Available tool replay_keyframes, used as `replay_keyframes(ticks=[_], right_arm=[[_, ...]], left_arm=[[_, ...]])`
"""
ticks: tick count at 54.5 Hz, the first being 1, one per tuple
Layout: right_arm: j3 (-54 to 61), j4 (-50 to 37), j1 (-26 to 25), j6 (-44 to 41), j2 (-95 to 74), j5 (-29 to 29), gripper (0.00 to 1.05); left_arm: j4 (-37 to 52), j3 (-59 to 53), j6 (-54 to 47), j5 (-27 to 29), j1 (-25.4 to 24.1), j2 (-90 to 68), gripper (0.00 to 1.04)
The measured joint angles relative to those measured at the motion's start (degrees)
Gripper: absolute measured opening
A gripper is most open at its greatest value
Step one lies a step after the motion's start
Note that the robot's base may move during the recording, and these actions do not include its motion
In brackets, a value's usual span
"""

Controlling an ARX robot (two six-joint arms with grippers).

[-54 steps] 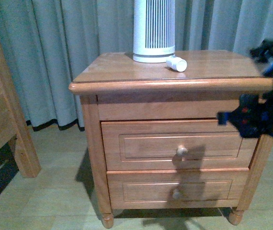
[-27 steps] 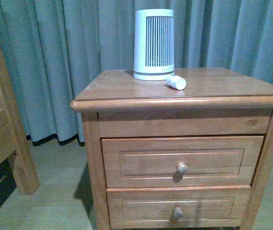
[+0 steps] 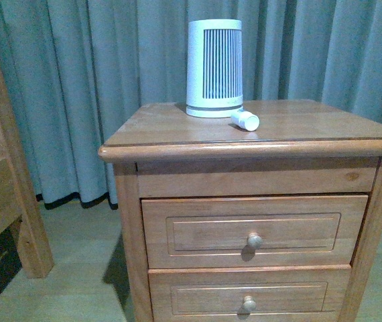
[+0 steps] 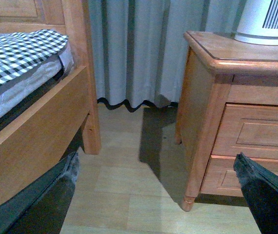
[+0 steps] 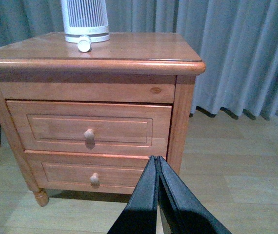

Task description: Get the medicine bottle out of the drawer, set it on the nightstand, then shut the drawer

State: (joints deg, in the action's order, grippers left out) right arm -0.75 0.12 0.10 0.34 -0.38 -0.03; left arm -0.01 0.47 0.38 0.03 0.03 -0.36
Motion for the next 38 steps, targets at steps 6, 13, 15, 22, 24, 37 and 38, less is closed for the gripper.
replay_keyframes(ticks=[6, 13, 15, 22, 24, 37, 38], right_arm=[[0.0, 0.0, 0.0, -0.1, 0.0, 0.0, 0.10], [0.0, 0.0, 0.0, -0.1, 0.0, 0.0, 0.33], [0.0, 0.0, 0.0, -0.1, 0.0, 0.0, 0.40], [0.0, 0.0, 0.0, -0.1, 0.0, 0.0, 0.62], [0.0, 0.0, 0.0, -0.1, 0.0, 0.0, 0.69], [0.0, 0.0, 0.0, -0.1, 0.0, 0.0, 0.98], [0.0, 0.0, 0.0, -0.1, 0.0, 0.0, 0.98]], left_arm=[[0.0, 0.0, 0.0, 0.0, 0.0, 0.0, 0.98], [0.0, 0.0, 0.0, 0.0, 0.0, 0.0, 0.98], [0.0, 0.0, 0.0, 0.0, 0.0, 0.0, 0.98], [0.0, 0.0, 0.0, 0.0, 0.0, 0.0, 0.98], [0.0, 0.0, 0.0, 0.0, 0.0, 0.0, 0.98], [0.0, 0.0, 0.0, 0.0, 0.0, 0.0, 0.98], [0.0, 0.0, 0.0, 0.0, 0.0, 0.0, 0.98]])
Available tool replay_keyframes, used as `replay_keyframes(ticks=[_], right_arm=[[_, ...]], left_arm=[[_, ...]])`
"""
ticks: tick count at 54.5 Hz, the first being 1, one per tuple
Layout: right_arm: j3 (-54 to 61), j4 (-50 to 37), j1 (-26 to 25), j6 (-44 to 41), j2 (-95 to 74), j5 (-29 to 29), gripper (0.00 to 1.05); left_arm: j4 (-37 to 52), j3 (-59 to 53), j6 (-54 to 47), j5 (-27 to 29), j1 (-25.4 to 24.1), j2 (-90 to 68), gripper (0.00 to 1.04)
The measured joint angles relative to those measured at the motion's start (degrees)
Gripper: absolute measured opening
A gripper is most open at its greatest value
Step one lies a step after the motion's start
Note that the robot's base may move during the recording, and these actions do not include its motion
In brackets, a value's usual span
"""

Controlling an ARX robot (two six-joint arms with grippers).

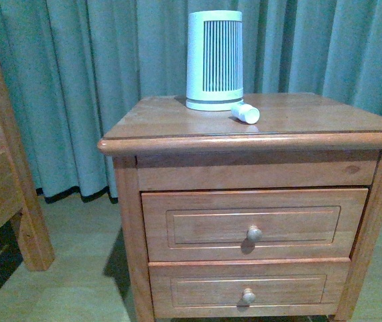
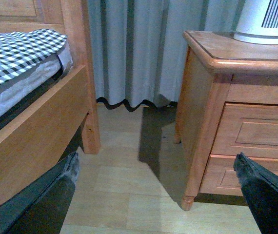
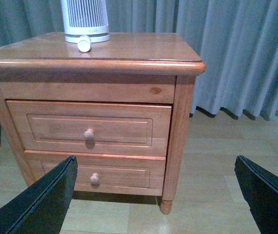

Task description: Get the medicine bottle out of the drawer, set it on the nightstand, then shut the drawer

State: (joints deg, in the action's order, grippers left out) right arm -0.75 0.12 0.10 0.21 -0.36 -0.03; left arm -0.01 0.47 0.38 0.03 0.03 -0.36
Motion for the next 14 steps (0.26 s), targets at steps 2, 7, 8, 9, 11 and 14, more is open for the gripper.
replay_keyframes(ticks=[2, 7, 8, 9, 11, 14], right_arm=[[0.0, 0.0, 0.0, 0.0, 0.0, 0.0, 0.98], [0.0, 0.0, 0.0, 0.0, 0.0, 0.0, 0.98], [0.0, 0.0, 0.0, 0.0, 0.0, 0.0, 0.98], [0.0, 0.0, 0.0, 0.0, 0.0, 0.0, 0.98], [0.0, 0.0, 0.0, 0.0, 0.0, 0.0, 0.98], [0.0, 0.0, 0.0, 0.0, 0.0, 0.0, 0.98]], left_arm=[[0.0, 0.0, 0.0, 0.0, 0.0, 0.0, 0.98], [0.0, 0.0, 0.0, 0.0, 0.0, 0.0, 0.98], [0.0, 0.0, 0.0, 0.0, 0.0, 0.0, 0.98], [0.0, 0.0, 0.0, 0.0, 0.0, 0.0, 0.98], [0.0, 0.0, 0.0, 0.0, 0.0, 0.0, 0.98], [0.0, 0.0, 0.0, 0.0, 0.0, 0.0, 0.98]])
